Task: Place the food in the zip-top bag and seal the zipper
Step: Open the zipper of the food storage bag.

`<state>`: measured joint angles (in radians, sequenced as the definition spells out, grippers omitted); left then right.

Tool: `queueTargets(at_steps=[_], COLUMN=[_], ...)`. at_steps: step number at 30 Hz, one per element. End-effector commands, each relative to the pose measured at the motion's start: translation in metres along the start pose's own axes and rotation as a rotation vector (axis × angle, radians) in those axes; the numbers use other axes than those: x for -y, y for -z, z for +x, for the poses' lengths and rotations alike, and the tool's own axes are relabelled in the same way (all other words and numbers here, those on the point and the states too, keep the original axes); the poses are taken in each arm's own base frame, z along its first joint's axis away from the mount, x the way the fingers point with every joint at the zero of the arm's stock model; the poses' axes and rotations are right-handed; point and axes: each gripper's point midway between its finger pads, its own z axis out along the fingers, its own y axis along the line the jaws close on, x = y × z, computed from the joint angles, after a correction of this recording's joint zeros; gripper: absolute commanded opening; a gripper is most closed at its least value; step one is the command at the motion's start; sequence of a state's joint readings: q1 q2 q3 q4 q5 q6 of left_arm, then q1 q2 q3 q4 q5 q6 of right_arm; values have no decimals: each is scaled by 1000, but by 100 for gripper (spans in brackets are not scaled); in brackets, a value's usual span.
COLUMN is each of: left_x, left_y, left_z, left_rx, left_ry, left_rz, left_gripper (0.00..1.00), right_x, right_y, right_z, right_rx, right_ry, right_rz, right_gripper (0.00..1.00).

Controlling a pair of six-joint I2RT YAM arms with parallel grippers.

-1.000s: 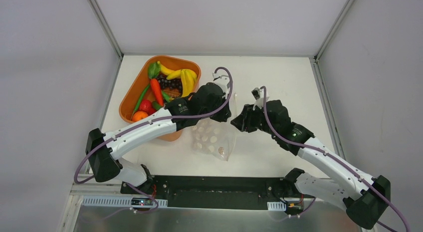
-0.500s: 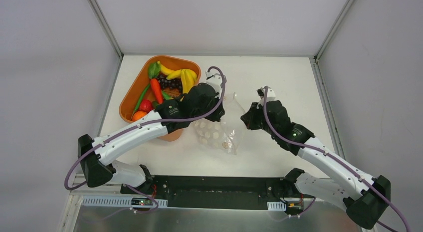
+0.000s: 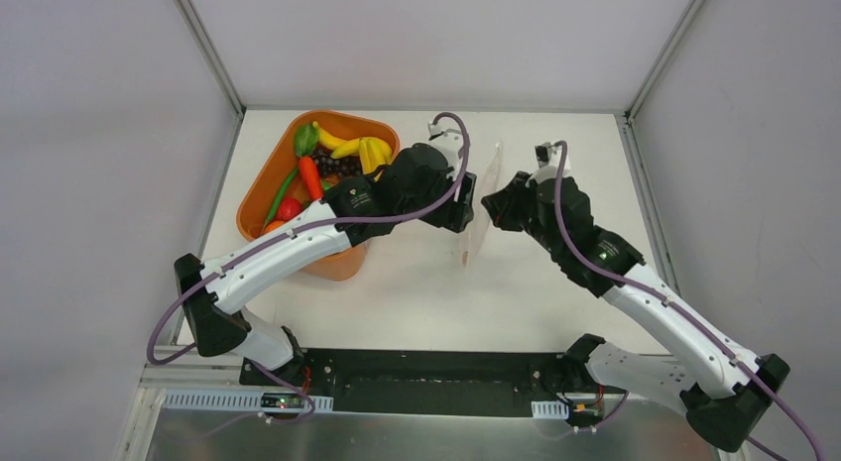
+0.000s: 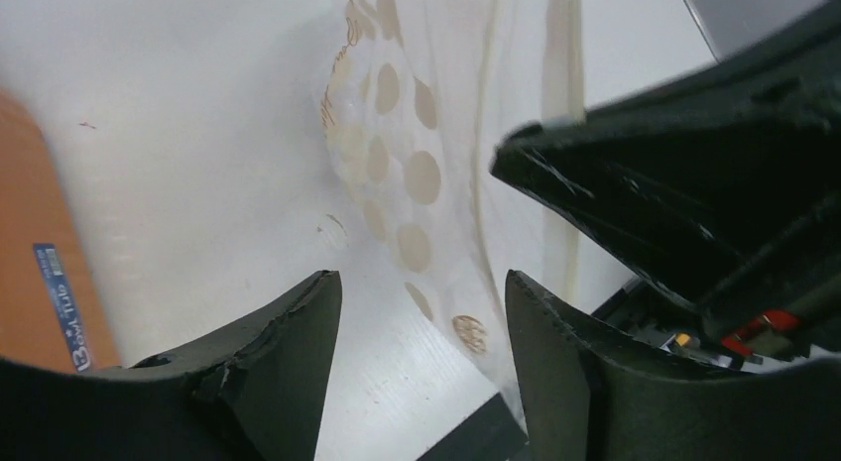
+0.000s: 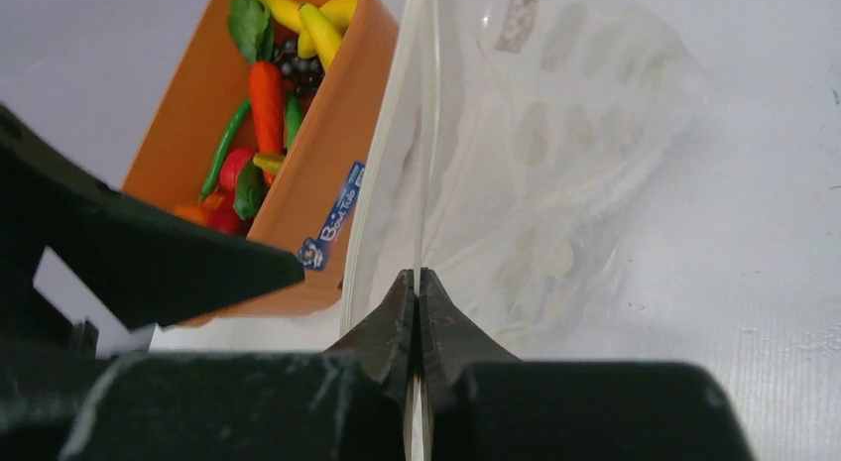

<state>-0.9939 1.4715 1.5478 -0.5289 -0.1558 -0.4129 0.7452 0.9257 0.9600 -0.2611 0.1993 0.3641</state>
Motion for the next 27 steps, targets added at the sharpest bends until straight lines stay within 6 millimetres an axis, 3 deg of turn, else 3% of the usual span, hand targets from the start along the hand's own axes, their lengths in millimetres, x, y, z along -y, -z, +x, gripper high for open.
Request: queueTargets(at_steps=[1, 4, 6, 13, 19, 24, 27], left_x=[24, 17, 0, -42, -56, -80, -98], left_y=[14, 10, 4, -10, -18, -22, -21], left_z=[-12, -11, -6, 24, 29, 34, 25], left_rx=[42, 64, 61, 20, 2, -10, 8], left_ry=[16, 18, 6, -5, 30, 112, 149], left_rz=[114, 82, -5, -169, -148, -151, -170], left_gripper=[67, 70, 70, 56, 46, 21, 14], right_x=[-2, -15, -16, -24, -29, -5, 17], right_y=[-11, -25, -33, -53, -55, -54, -48], right_z=[-28, -26, -25, -19, -2, 6, 1], right_rx=[50, 8, -2, -68, -128, -140, -158], right_ry=[-58, -63, -66, -24, -40, -16, 77], right_rz=[100, 76, 88, 90, 38, 151, 271], right_gripper=[0, 0, 0, 0, 0, 0, 0])
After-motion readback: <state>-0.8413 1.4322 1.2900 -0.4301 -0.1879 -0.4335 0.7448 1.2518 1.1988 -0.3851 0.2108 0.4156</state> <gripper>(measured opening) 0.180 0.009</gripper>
